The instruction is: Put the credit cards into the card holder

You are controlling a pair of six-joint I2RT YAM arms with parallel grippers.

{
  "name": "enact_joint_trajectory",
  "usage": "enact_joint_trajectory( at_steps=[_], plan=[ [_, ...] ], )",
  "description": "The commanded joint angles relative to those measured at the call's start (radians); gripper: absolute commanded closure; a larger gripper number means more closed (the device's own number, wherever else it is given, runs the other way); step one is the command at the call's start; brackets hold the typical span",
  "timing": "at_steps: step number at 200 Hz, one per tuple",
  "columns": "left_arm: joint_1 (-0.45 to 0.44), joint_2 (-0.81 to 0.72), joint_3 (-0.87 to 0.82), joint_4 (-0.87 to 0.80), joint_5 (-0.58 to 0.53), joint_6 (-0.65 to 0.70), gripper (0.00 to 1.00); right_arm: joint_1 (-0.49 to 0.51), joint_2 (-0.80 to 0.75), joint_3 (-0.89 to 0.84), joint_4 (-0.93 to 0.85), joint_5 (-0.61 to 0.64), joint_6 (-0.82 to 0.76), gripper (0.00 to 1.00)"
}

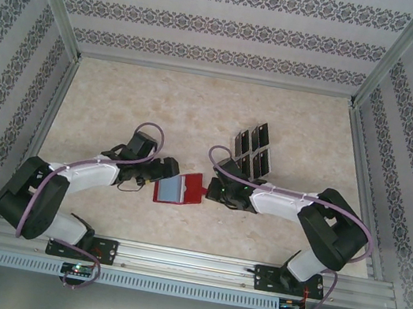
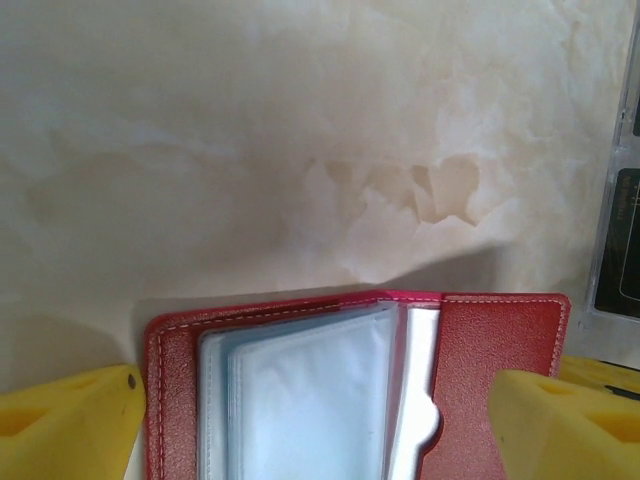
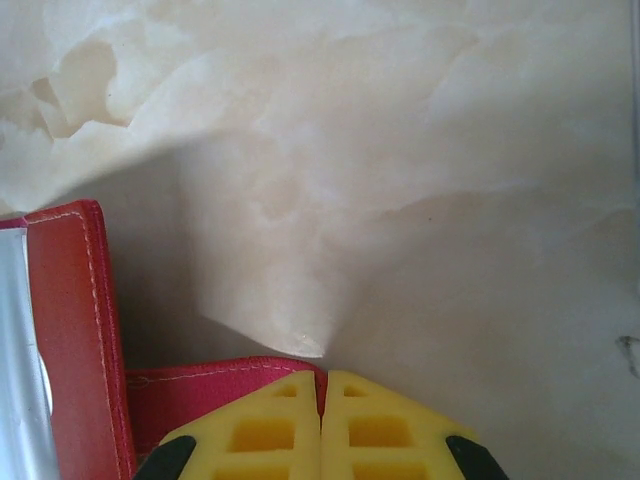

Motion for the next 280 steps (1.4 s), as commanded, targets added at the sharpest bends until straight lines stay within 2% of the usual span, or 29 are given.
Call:
enact_joint_trajectory(
  at_steps=[1,25,59,115,149,215,280],
  plan=[
    [-0.012,-0.059,-0.002,-0.032,-0.076,-0.002,0.11,-0.007,0.024,0.007,0.004,-0.014,-0.01,1.0],
    [-0.011,-0.084,-0.019,-0.033,-0.092,0.005,0.1,-0.007,0.017,0.001,0.003,-0.009,-0.012,1.0],
    [-0.016,-0.021,-0.011,0.031,-0.036,-0.008,0.1,-0.008,0.022,-0.001,0.004,-0.012,-0.01,1.0],
    [-0.042,0.042,0.007,0.058,-0.051,-0.006,0.1,-0.008,0.025,0.001,0.002,-0.023,-0.014,1.0],
    [-0.061,0.062,0.015,0.135,0.024,-0.008,0.11,-0.006,0.025,-0.001,0.001,-0.026,-0.017,1.0],
    [-0.065,-0.043,0.02,0.211,0.1,-0.082,0.11,-0.008,0.021,0.015,0.0,-0.054,-0.03,1.0],
    [-0.103,-0.056,0.044,0.28,0.105,-0.152,0.11,-0.012,0.03,0.039,-0.003,-0.071,-0.048,0.99]
  ],
)
